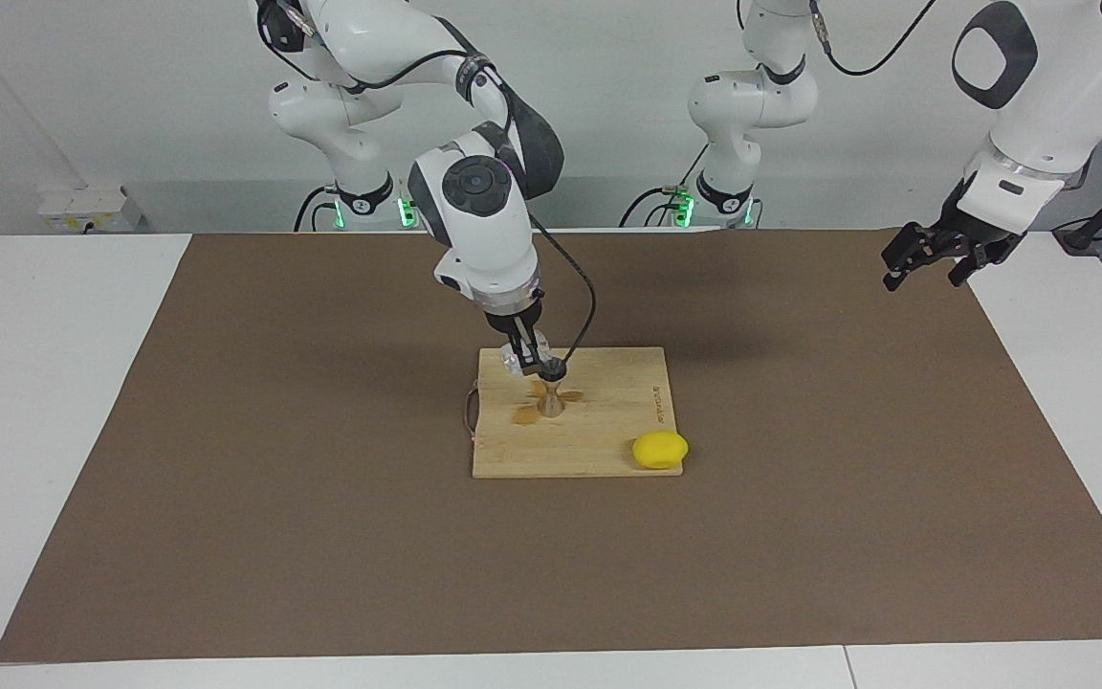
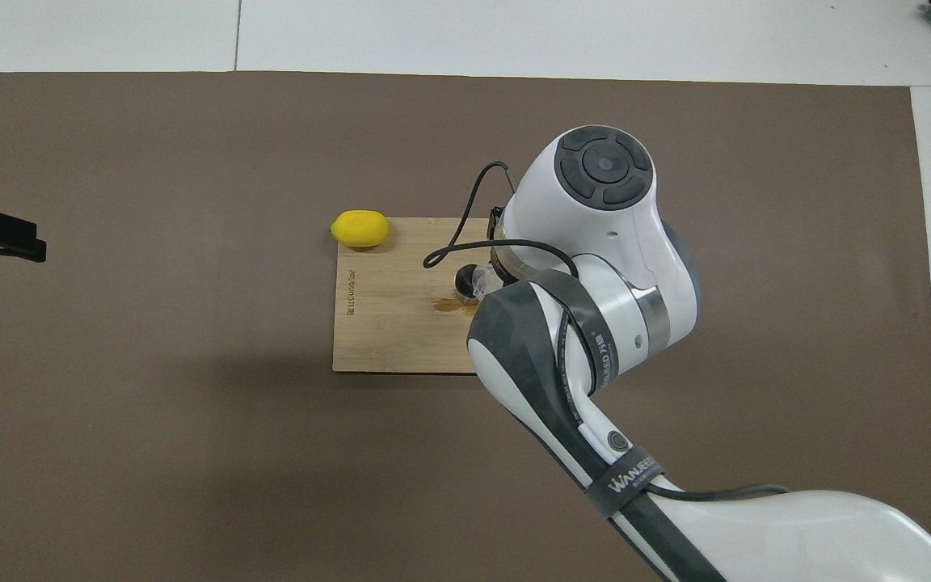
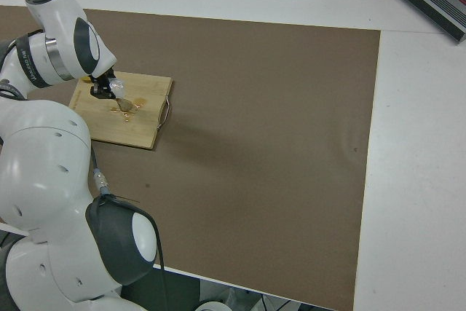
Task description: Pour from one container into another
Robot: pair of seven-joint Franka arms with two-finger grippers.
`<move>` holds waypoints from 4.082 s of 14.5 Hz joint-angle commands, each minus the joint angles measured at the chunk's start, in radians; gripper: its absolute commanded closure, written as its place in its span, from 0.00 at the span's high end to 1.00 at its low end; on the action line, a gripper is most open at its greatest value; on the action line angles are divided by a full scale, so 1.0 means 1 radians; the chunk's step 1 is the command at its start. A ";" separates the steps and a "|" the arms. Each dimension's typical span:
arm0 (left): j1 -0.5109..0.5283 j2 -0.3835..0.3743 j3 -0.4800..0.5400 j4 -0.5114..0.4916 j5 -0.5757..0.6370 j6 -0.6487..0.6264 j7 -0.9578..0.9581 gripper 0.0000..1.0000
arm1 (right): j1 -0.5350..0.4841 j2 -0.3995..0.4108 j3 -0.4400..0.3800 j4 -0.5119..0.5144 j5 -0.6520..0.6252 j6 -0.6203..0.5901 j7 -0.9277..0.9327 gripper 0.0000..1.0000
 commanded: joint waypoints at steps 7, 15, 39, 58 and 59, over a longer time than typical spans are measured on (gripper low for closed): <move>0.011 -0.014 -0.013 -0.004 0.013 -0.003 -0.028 1.00 | 0.004 0.015 0.003 0.032 -0.040 -0.022 0.034 0.00; 0.011 -0.015 -0.012 -0.008 0.013 -0.003 -0.028 1.00 | -0.016 0.015 0.005 0.038 0.050 -0.007 0.031 0.00; 0.011 -0.015 -0.012 -0.008 0.013 -0.003 -0.028 1.00 | -0.527 -0.060 0.005 -0.187 0.909 -0.022 -0.603 0.00; -0.007 -0.043 -0.013 -0.001 0.016 -0.009 -0.022 1.00 | -0.709 0.109 0.002 -0.398 1.145 -0.110 -1.140 0.00; -0.007 -0.043 -0.013 -0.001 0.016 -0.010 -0.022 1.00 | -0.726 0.106 0.002 -0.410 1.145 -0.100 -1.149 0.00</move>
